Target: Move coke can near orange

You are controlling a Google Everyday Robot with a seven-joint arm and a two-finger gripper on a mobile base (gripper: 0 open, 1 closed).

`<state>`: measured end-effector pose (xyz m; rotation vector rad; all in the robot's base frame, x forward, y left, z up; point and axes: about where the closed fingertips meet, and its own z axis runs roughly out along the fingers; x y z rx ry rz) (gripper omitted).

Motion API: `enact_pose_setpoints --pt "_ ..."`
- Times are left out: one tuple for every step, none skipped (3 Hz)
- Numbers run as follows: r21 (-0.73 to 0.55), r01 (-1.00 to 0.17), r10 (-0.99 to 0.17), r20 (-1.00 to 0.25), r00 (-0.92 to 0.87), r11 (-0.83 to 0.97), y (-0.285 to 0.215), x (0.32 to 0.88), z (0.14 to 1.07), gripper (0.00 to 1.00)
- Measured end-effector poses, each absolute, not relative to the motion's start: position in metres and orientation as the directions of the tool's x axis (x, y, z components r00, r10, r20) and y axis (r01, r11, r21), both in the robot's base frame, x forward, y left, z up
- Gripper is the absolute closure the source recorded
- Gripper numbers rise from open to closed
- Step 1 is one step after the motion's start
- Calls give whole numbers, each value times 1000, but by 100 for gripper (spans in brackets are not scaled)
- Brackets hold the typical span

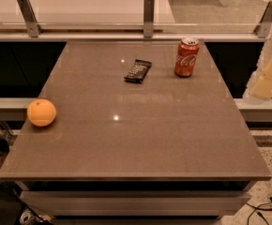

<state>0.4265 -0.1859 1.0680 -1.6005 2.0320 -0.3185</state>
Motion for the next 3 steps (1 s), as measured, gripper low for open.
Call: enact_pose_setpoints --pt "-513 -795 -936 -294 -191 324 -198 449 1066 0" --pt "-517 -763 -909 -352 -223 387 -215 471 1056 0" --pt "-501 -732 -866 -433 -249 461 -232 494 1037 0"
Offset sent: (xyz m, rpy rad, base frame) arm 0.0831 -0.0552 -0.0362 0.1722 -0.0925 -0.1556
